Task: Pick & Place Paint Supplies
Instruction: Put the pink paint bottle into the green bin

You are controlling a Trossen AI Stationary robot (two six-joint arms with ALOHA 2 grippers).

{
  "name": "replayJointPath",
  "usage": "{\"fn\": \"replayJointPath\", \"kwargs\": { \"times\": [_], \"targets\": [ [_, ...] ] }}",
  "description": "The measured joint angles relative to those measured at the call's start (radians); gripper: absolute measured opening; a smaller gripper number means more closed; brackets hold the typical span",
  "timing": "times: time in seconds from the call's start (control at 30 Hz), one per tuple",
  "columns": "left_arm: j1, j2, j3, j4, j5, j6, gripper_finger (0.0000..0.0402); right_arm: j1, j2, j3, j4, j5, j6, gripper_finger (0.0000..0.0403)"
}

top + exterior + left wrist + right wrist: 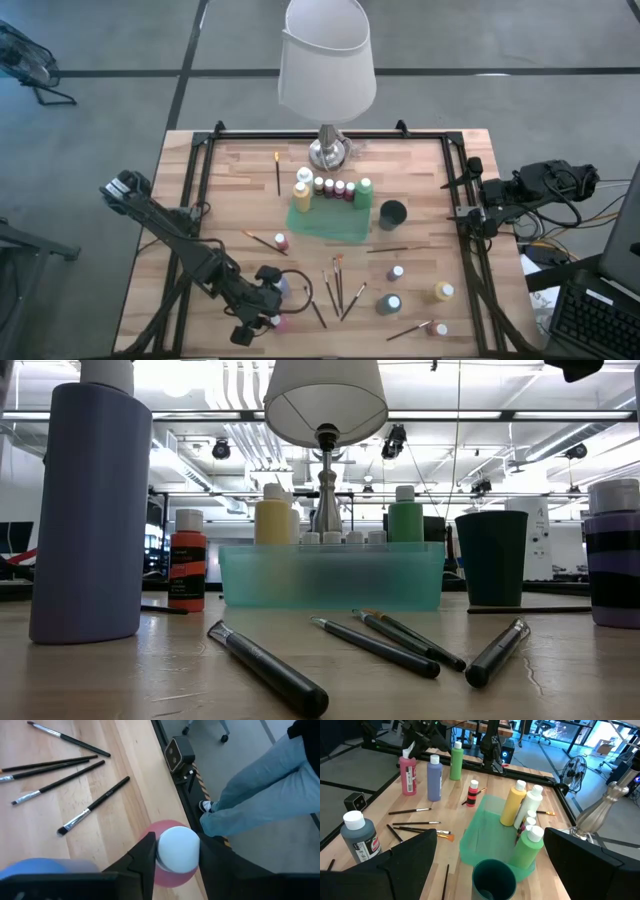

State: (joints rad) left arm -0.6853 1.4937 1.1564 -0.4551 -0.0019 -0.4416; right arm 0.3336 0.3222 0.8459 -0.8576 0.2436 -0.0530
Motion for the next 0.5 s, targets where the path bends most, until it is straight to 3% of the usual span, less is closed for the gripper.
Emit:
{"fn": "replayJointPath", "kwargs": {
  "times": [0.2,0.5],
  "targets": [
    [-0.001,0.000,0.000,0.004,-0.004,0.047,0.0121,0.000,0.000,0.000,0.000,0.000,0.000,0.0364],
    [-0.002,0.003,-0.001,0.034,-0.090,-0.088,0.0136,0.000,0.000,0.000,0.000,0.000,0.000,0.0364]
  ]
}}
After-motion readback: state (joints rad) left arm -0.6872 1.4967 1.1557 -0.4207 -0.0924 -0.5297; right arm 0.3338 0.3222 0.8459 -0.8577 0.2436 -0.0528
